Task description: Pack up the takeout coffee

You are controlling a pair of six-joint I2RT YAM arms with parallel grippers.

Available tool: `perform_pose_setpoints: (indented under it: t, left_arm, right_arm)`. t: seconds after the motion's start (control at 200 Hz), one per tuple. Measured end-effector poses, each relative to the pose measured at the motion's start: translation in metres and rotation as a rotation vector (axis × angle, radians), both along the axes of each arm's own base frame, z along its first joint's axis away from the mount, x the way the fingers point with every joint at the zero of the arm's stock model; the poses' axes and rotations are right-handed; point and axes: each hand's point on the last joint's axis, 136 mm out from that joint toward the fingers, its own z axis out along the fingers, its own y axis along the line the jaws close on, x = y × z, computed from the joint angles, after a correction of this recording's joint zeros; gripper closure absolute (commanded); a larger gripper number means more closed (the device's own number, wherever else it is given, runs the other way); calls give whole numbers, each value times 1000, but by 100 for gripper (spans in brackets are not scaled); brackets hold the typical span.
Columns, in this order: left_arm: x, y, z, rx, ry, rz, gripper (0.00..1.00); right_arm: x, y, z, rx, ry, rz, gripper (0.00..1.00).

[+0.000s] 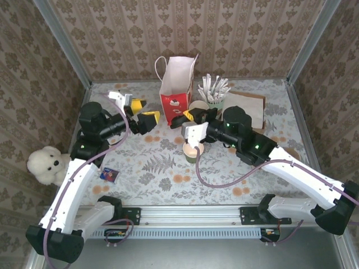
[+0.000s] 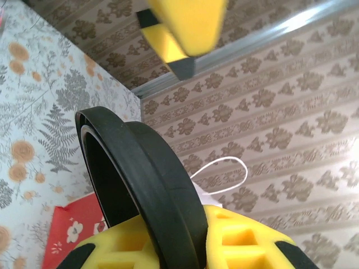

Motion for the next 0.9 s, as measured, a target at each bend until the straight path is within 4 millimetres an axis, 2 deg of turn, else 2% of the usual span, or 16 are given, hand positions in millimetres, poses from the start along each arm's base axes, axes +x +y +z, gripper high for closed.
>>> perform_pose_setpoints:
  t: [0.17, 0.31, 0.4, 0.555, 0.69, 0.83, 0.9]
  left_arm:
    - [-2, -3, -4, 10, 69, -24, 0]
    - [-2, -3, -7, 39, 148, -26, 0]
    - [0, -4, -5, 60, 191, -28, 0]
    - [-3, -6, -24, 93, 299, -58, 0]
    - [-18, -11, -32, 108, 372, -136, 8]
    - [-40, -14, -26, 113, 388, -234, 19]
    - [-51, -15, -19, 116, 378, -283, 28]
  right_arm:
    - [-12, 14, 10, -99, -231, 82, 100]
    - [-22, 23, -2, -212, -370, 158, 100]
    - [-30, 29, -2, -251, -438, 200, 100]
    - [-42, 37, -3, -311, -561, 272, 100]
    - [-52, 43, -8, -354, -642, 330, 100]
    - [-72, 50, -10, -354, -702, 399, 100]
    - [-79, 51, -11, -350, -722, 418, 100]
